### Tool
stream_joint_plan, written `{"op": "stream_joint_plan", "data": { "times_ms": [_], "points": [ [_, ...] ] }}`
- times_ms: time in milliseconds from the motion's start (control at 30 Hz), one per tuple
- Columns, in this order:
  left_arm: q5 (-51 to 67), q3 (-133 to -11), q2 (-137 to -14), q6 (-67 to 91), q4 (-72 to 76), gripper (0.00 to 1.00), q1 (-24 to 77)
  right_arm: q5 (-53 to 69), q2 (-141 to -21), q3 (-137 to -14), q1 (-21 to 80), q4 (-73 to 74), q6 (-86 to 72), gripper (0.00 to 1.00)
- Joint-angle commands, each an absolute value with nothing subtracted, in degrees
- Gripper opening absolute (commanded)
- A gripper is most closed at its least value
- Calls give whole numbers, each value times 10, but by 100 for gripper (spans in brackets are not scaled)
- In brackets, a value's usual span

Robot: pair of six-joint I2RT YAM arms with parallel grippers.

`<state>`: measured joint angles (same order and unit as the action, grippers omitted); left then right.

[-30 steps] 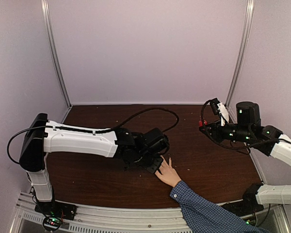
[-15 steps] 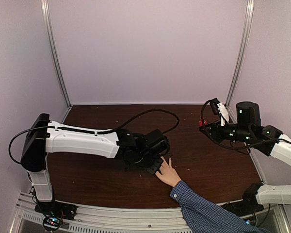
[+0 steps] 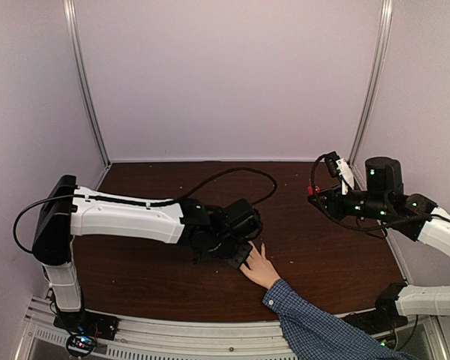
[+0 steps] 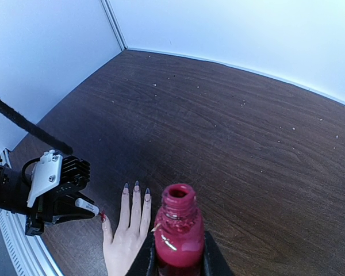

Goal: Paint the nails
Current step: Paint the nail with the hand.

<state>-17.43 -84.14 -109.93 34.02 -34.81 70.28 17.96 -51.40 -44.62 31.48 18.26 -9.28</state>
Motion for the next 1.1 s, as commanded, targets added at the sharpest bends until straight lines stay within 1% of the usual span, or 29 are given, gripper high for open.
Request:
{"op": "stream_joint_plan", "data": {
  "times_ms": [0,1067],
  "points": [
    [-187,-860,-1100,345,-349,0,697,182,-510,-447,311,163,-97,0],
    [-180,-851,-1104,352,-348,0,697,181,-512,-447,311,164,-97,0]
  ]
}}
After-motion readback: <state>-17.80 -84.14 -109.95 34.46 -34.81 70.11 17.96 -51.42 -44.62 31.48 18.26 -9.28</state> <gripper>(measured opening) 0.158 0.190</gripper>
